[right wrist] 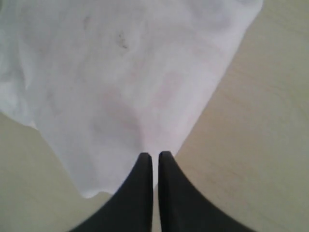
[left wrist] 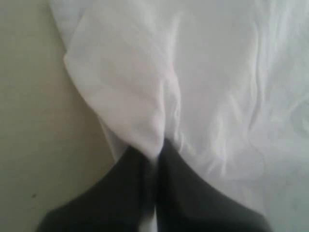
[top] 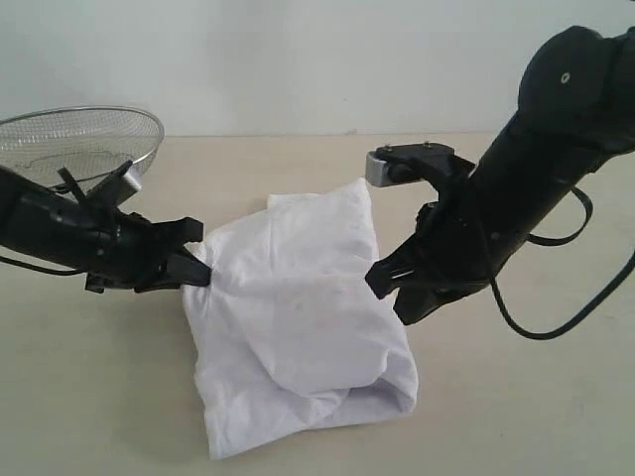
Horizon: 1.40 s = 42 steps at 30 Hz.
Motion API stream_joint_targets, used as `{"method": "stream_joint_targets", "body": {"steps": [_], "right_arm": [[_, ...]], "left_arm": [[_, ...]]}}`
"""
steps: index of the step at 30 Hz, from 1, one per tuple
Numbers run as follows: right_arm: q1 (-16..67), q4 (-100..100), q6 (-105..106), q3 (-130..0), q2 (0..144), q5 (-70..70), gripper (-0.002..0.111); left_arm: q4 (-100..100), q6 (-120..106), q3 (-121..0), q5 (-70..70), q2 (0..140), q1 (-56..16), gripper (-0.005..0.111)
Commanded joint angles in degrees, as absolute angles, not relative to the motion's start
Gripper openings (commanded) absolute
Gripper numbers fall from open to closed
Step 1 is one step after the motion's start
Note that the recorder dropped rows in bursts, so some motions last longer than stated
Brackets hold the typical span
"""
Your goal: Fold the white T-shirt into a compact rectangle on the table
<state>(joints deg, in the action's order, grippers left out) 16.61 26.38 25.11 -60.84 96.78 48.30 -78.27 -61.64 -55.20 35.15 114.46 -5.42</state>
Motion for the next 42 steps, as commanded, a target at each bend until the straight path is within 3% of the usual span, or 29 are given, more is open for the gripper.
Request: {"method": "stream_joint_targets", "body": {"steps": [1, 19, 28, 42], "right_arm": [[16.7, 26.7, 25.0, -60.6, 97.4, 48.2, 0.0], [22.4, 27.9, 25.9, -60.6, 107.3, 45.0, 0.0], [22.3, 23.5, 21.8, -60.6, 107.6, 42.4, 0.0], [23.3, 27.1, 22.7, -60.6, 104.5, 39.2, 0.0]], "left_arm": [[-79.0, -62.5, -56.4, 34.1, 114.6, -5.2, 0.005], [-84.1, -66.5, -59.4, 32.3, 115.3, -5.2, 0.005], [-81.2, -66.5, -66.6, 31.9, 118.1, -5.2, 0.005], [-79.9, -66.2, -67.1, 35.0, 118.6, -5.2, 0.005]]}}
